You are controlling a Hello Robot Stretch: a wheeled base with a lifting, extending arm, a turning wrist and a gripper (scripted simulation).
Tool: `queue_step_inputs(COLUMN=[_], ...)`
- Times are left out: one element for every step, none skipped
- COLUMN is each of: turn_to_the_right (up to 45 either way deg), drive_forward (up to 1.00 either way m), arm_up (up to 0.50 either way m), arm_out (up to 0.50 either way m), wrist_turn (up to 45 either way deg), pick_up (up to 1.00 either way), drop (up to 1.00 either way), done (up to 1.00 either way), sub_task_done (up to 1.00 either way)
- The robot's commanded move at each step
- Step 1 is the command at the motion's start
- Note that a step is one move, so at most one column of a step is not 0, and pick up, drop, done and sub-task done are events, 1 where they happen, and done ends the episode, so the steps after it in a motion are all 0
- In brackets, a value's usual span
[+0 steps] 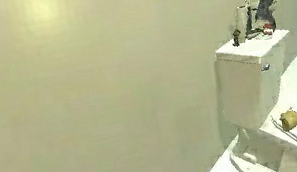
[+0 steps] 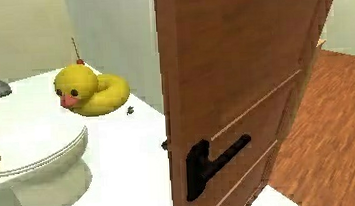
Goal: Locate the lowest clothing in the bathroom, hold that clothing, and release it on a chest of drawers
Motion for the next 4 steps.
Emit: queue_step_inputs(turn_to_the_right=[45.0, 0.0, 27.0, 0.0], drive_forward=[0.0, 0.5, 0.0, 0.1], arm_up=[0.0, 0.0, 0.0, 0.0], arm_out=[0.0, 0.0, 0.0, 0.0], wrist_turn=[0.0, 0.0, 0.0, 0.0], pick_up=[0.0, 0.0, 0.0, 0.0], drop=[0.0, 0.0, 0.0, 0.0], done=[0.0, 0.0, 0.0, 0.0], sub_task_done=[0.0, 0.0, 0.0, 0.0])
